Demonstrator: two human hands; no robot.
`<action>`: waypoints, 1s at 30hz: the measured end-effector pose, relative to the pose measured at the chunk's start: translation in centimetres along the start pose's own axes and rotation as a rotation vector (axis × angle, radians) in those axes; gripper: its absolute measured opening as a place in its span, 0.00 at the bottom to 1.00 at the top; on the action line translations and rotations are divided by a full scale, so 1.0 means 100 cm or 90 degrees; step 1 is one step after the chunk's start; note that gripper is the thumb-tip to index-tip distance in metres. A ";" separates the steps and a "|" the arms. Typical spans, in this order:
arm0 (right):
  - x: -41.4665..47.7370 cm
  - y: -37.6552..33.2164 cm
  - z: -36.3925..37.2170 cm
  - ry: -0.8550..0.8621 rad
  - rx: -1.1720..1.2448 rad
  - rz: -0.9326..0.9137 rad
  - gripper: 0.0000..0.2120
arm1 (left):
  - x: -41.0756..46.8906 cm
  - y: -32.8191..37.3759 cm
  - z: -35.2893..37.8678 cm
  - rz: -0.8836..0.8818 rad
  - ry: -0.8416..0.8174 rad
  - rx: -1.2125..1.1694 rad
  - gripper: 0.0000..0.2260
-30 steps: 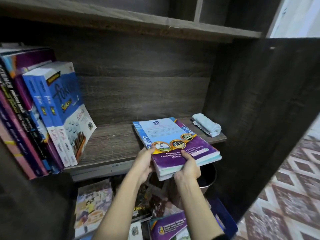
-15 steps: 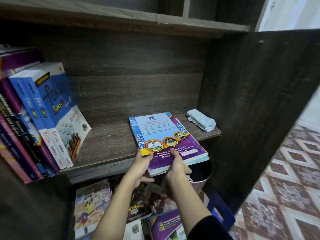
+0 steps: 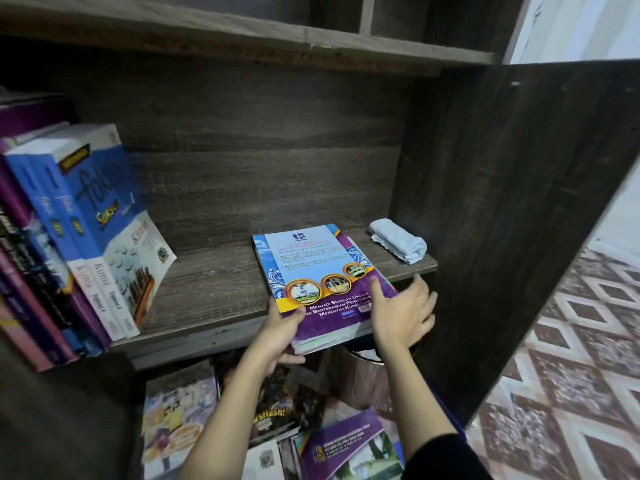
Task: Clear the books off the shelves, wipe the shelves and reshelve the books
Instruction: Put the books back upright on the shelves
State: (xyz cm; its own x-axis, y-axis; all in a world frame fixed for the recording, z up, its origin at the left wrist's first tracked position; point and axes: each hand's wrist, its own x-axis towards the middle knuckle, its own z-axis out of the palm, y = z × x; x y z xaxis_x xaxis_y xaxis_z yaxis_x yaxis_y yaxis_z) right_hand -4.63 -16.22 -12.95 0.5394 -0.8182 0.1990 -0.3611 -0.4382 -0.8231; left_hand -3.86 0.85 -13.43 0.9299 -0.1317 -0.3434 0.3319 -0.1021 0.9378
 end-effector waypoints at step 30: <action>-0.014 -0.036 -0.026 -0.632 0.324 0.178 0.14 | -0.004 0.009 -0.060 0.052 0.094 0.095 0.14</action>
State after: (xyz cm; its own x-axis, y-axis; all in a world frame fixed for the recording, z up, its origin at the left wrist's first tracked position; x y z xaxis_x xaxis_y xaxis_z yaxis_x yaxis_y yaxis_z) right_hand -6.01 -14.51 -8.93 0.9321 -0.1105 -0.3450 -0.3352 0.0982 -0.9370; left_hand -2.98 6.68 -12.13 0.9695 -0.0007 -0.2450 0.2375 -0.2437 0.9403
